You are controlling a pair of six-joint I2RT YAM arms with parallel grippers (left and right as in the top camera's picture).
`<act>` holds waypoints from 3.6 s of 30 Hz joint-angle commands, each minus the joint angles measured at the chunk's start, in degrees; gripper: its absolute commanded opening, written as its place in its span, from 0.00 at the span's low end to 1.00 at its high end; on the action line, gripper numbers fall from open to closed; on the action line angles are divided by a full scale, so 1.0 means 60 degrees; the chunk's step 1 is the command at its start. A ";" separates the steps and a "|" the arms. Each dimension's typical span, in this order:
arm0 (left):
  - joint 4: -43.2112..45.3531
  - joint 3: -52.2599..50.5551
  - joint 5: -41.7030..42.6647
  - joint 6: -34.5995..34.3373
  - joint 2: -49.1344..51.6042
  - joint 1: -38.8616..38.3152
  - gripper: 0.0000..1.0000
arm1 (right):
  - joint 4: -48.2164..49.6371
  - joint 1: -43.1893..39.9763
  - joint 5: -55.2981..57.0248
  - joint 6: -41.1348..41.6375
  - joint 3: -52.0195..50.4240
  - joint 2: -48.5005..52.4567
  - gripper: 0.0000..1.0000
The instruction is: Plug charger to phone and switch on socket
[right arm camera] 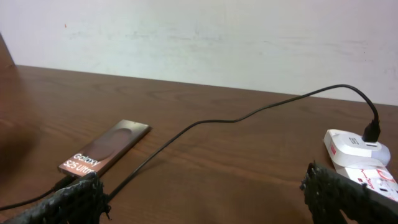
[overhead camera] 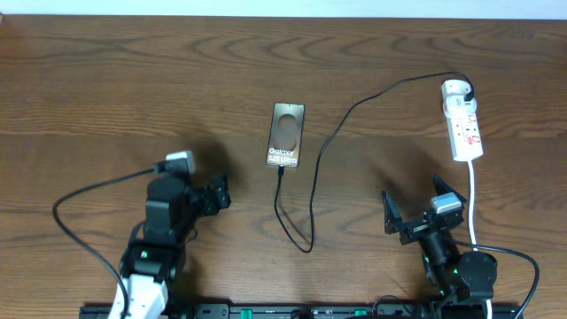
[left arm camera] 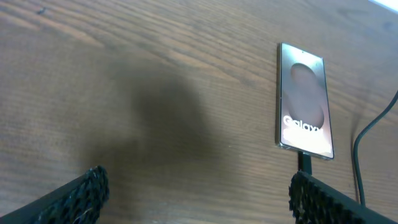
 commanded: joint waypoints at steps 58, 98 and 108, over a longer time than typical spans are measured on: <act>-0.0696 -0.2623 -0.0652 0.3027 -0.7796 0.0940 0.93 | -0.0036 0.0106 -0.0022 -0.0011 -0.0011 -0.0051 0.99; -0.0696 -0.2623 -0.0652 0.3027 -0.7796 0.0940 0.93 | -0.0036 0.0106 -0.0022 -0.0015 -0.0011 -0.0051 0.99; -0.0696 -0.2623 -0.0652 0.3031 -0.7796 0.0940 0.93 | -0.0036 0.0106 -0.0022 -0.0015 -0.0011 -0.0051 0.99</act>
